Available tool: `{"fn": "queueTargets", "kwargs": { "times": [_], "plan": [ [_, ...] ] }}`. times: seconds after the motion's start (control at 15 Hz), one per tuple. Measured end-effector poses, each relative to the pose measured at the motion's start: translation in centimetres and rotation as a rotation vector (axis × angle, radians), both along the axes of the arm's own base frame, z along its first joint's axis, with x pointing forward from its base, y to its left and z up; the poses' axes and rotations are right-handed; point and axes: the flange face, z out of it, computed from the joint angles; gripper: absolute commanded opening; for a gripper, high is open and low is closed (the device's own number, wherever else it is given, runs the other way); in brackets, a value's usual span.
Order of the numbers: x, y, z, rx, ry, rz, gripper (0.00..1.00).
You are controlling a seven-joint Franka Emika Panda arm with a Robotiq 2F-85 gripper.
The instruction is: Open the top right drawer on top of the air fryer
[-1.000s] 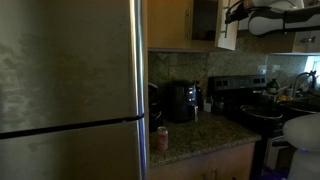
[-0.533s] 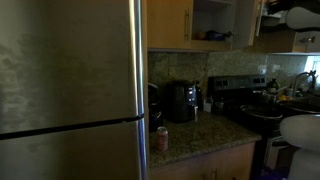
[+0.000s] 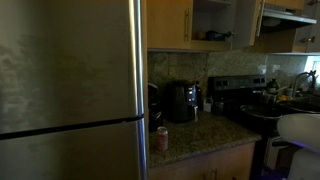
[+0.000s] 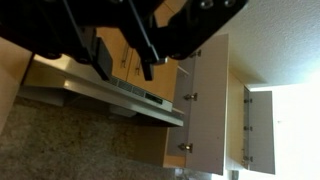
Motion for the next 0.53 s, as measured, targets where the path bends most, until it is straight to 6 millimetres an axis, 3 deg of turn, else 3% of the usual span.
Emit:
{"fn": "queueTargets", "kwargs": {
  "times": [0.13, 0.27, 0.4, 0.53],
  "plan": [
    [-1.0, -0.4, 0.1, 0.034, 0.073, 0.03, 0.84],
    [-0.4, 1.6, 1.4, 0.026, 0.11, 0.143, 0.98],
    [0.7, 6.0, 3.2, -0.006, 0.132, 0.264, 1.0],
    [1.6, 11.9, 4.6, -0.032, 0.16, 0.373, 1.0]
  ]
}}
